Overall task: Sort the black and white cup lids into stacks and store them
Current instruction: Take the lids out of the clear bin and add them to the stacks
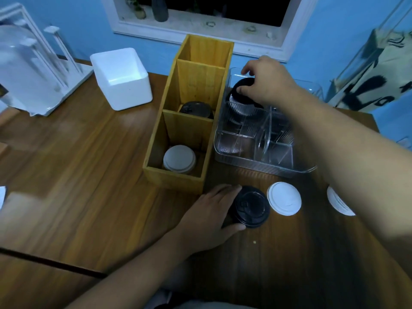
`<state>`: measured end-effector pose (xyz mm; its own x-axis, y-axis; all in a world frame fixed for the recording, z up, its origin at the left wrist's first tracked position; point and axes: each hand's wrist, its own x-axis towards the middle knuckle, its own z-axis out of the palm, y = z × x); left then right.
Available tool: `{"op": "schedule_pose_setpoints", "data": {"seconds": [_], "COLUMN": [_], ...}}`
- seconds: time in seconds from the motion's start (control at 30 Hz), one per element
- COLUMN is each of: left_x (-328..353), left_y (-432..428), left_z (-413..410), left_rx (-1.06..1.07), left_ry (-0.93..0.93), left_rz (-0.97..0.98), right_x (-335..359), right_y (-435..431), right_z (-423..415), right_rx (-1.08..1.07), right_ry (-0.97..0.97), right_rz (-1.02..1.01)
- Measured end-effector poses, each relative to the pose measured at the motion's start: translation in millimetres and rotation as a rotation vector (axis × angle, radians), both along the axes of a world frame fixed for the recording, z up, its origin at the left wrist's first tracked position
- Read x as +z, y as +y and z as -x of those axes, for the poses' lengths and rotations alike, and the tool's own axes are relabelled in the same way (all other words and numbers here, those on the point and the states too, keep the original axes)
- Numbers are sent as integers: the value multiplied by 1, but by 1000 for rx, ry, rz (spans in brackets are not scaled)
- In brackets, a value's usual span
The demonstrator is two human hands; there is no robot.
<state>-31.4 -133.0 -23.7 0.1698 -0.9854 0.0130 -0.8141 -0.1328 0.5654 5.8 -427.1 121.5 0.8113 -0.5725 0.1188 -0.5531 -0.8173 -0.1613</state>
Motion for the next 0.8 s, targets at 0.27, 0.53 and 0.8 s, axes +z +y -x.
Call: {"op": "schedule_pose_setpoints", "data": {"seconds": [0.27,0.53,0.8], "left_x": [2,-3,-10], "left_y": [1,0,-1], "left_z": [-1,-3,-5], "left_rx": [2,-9,-27], "left_ry": [13,14,41], "left_rz": [-6,-10,7], "right_x": [-7,-17,-107], "right_y": [-1,55,157], "right_z": [19,127,285], "right_rx": [77,140,114], "right_ry": [42,-426,-463], "right_rz": [252,384,196]}}
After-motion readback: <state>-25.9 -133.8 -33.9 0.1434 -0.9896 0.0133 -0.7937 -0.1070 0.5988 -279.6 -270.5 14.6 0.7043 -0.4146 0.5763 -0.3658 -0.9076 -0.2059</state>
